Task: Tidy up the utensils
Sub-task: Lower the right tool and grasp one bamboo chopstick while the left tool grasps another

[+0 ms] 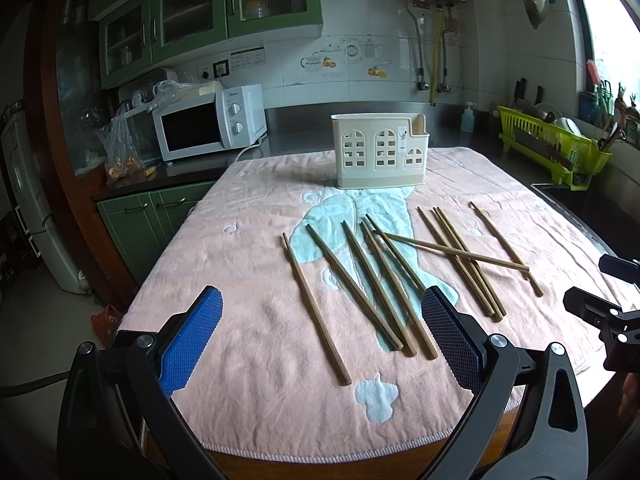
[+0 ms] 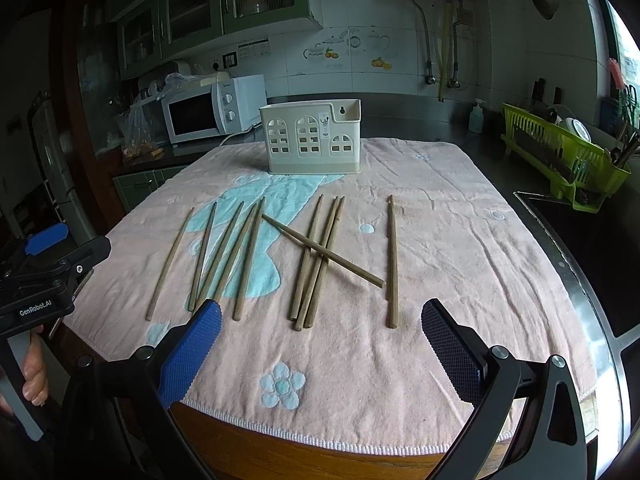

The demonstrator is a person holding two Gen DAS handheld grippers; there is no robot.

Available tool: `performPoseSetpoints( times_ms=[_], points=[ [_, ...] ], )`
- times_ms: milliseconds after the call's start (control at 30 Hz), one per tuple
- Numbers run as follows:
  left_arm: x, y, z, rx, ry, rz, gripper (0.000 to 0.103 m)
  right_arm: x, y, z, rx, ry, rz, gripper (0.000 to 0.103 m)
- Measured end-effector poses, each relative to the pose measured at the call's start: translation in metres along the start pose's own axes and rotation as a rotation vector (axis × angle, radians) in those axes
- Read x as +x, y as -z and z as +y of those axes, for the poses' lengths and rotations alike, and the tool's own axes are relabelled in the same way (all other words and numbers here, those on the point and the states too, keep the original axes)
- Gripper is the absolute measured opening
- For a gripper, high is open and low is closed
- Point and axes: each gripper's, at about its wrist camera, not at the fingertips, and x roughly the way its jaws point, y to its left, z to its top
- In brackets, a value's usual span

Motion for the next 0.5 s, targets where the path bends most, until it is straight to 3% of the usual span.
performPoseSetpoints(
  times_ms=[500],
  points=[
    [0.026, -0.004, 0.015, -0.037, 0.029, 0.037, 0.098, 0.046, -0.015, -0.032, -0.09, -0.041, 0.071, 0.094]
  ],
)
